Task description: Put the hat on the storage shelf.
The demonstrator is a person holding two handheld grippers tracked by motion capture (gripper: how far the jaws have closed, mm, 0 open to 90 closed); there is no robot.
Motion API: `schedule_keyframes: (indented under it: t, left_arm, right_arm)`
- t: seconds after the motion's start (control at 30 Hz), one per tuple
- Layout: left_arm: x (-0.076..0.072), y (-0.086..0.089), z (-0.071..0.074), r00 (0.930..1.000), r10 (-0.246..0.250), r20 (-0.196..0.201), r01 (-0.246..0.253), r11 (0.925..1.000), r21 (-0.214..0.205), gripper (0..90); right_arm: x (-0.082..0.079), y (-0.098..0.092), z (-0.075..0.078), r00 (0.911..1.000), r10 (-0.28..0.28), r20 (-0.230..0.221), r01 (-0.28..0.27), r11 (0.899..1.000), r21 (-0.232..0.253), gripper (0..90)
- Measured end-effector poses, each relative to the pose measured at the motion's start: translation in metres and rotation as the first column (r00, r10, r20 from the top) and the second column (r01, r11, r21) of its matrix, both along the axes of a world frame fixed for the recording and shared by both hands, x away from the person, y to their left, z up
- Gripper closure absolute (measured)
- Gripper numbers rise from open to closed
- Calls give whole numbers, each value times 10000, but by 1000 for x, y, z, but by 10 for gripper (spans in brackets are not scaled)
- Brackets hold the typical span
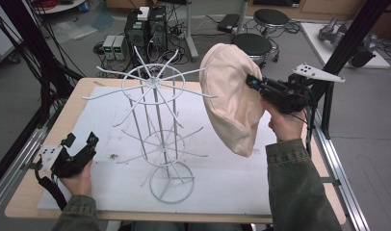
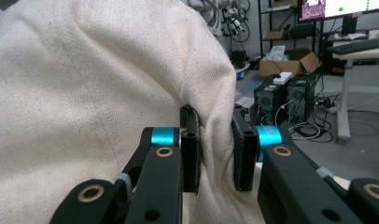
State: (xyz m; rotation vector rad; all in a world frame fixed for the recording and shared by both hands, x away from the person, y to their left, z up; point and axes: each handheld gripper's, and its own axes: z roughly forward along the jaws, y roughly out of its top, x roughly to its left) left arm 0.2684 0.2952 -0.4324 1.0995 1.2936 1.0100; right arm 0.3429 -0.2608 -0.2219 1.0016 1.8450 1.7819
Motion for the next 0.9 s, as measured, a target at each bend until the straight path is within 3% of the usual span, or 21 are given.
schedule_keyframes:
  t: [0.2, 0.57, 0.9]
  left_arm:
    - [0, 1, 0, 10000, 72, 49, -71, 10000, -36, 250]
    - [0, 0, 0, 10000, 31, 33, -31, 10000, -32, 250]
    - [1, 0, 0, 10000, -3, 13, 3, 10000, -37, 250]
  right_arm:
    - [-4, -1, 10, 9997, -79, 232, 81, 10000, -57, 775]
    - [-12, -12, 23, 9984, -262, 495, 246, 9992, 329, 772]
    - [-21, -19, 45, 9946, -445, 934, 392, 9976, 577, 769]
